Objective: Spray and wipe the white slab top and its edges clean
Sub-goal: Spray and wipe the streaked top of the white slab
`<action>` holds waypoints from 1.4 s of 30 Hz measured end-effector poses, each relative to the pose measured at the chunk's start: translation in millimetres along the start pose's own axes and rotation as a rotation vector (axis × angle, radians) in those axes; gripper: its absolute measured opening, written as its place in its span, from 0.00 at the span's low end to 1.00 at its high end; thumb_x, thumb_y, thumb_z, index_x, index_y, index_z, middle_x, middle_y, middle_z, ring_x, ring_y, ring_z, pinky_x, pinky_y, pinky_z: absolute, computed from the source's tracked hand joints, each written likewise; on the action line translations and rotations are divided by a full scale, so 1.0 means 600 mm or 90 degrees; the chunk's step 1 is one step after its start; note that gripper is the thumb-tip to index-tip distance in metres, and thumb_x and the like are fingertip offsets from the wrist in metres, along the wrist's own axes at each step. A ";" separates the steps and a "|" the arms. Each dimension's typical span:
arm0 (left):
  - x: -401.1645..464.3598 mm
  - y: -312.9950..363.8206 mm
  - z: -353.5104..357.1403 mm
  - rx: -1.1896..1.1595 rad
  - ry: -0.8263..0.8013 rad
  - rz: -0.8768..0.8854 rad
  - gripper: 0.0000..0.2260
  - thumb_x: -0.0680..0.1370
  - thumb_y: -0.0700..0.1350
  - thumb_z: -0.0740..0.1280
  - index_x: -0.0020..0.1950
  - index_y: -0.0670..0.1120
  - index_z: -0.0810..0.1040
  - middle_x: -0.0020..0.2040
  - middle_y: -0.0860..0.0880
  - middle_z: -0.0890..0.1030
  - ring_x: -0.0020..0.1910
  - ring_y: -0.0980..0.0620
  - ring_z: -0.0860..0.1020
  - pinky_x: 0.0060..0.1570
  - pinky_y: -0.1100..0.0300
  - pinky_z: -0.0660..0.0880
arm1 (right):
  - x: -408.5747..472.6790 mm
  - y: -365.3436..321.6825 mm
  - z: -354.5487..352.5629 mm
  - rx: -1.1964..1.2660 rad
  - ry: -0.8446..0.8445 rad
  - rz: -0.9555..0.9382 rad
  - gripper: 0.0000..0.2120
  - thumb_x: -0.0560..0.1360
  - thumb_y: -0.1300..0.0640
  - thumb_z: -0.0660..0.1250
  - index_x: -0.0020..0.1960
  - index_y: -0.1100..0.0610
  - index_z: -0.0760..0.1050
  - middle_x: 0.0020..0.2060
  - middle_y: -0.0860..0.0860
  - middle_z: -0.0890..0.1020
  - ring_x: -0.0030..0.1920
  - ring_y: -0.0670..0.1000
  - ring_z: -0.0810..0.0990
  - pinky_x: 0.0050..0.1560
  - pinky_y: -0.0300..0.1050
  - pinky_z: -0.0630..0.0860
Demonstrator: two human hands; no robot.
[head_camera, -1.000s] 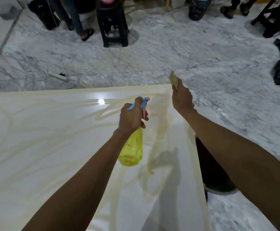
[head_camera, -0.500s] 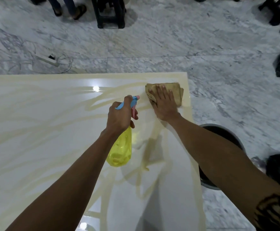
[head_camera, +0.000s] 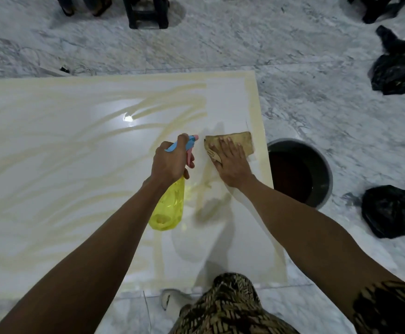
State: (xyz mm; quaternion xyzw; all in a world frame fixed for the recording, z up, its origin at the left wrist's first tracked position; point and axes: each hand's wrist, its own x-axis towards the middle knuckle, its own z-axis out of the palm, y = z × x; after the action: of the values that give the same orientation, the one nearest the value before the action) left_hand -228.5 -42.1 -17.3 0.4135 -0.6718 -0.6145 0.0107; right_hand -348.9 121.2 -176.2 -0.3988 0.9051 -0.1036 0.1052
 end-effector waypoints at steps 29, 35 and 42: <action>-0.179 0.009 -0.097 -0.008 -0.024 0.066 0.21 0.73 0.61 0.61 0.48 0.50 0.88 0.35 0.43 0.82 0.34 0.44 0.83 0.25 0.58 0.76 | -0.120 -0.133 -0.225 0.805 -0.013 0.407 0.20 0.83 0.43 0.57 0.63 0.56 0.76 0.57 0.54 0.81 0.57 0.56 0.81 0.57 0.51 0.77; -0.026 0.093 -0.110 -0.051 0.012 0.067 0.23 0.74 0.60 0.60 0.50 0.48 0.89 0.35 0.42 0.81 0.36 0.43 0.83 0.23 0.58 0.74 | 0.153 -0.046 -0.248 0.458 0.103 0.182 0.20 0.84 0.47 0.54 0.66 0.56 0.75 0.61 0.51 0.81 0.55 0.52 0.81 0.54 0.43 0.75; 0.113 0.111 -0.110 -0.043 0.034 0.090 0.36 0.67 0.68 0.60 0.50 0.37 0.88 0.37 0.38 0.82 0.36 0.38 0.83 0.25 0.56 0.74 | 0.397 -0.012 -0.148 0.010 -0.045 0.043 0.25 0.84 0.51 0.53 0.80 0.51 0.54 0.79 0.56 0.57 0.78 0.59 0.57 0.74 0.66 0.57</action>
State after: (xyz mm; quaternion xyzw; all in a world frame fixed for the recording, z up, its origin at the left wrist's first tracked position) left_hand -274.7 -141.3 20.7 0.3807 -0.6779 -0.6230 0.0858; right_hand -525.0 -51.4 -115.2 -0.3708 0.9129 -0.0927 0.1435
